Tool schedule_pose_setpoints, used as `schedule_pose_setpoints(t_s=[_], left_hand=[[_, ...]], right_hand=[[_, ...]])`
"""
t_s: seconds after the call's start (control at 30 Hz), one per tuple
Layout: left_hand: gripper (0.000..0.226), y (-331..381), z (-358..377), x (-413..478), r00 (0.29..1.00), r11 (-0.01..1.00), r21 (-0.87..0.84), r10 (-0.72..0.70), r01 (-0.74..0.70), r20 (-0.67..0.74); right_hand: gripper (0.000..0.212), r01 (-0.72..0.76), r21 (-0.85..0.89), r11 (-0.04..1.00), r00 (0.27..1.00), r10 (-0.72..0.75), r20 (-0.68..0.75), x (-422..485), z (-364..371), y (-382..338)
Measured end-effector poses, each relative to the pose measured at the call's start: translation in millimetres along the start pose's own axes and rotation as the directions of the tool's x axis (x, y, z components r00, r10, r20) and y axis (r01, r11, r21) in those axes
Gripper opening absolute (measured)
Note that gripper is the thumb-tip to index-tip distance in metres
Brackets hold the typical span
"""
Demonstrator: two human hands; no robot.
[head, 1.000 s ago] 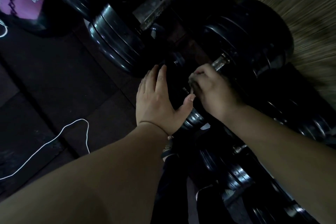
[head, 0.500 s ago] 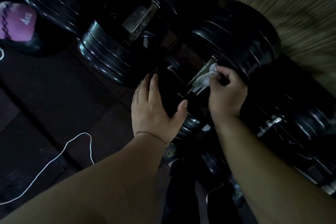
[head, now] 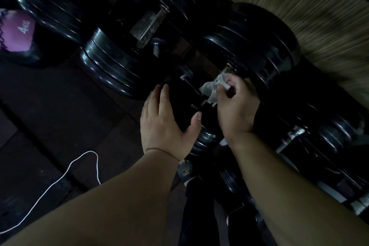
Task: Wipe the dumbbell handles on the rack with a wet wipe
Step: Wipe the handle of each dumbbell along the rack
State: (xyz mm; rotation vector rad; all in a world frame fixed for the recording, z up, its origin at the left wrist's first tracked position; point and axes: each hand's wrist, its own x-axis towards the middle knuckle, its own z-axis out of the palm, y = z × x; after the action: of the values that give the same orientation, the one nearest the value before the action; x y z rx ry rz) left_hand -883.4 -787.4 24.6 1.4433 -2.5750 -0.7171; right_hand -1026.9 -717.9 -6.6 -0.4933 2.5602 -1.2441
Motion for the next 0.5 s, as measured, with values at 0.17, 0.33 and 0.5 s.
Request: schedule_pose_setpoints(t_s=[0.17, 0.33, 0.5], left_hand=[[0.097, 0, 0, 0, 1.000, 1.000, 0.001, -0.002, 0.002, 0.014], [0.096, -1, 0, 0, 1.000, 1.000, -0.008, -0.001, 0.001, 0.005], [0.096, 0, 0, 1, 1.000, 1.000, -0.006, -0.004, 0.005, 0.024]], right_hand=[[0.025, 0.245, -0.068, 0.967, 0.958, -0.230, 0.174, -16, -4, 16], [0.020, 0.158, -0.054, 0.986, 0.987, -0.158, -0.013, 4, -5, 10], [0.025, 0.210, -0.011, 0.978, 0.960, -0.204, 0.194, -13, 2, 12]])
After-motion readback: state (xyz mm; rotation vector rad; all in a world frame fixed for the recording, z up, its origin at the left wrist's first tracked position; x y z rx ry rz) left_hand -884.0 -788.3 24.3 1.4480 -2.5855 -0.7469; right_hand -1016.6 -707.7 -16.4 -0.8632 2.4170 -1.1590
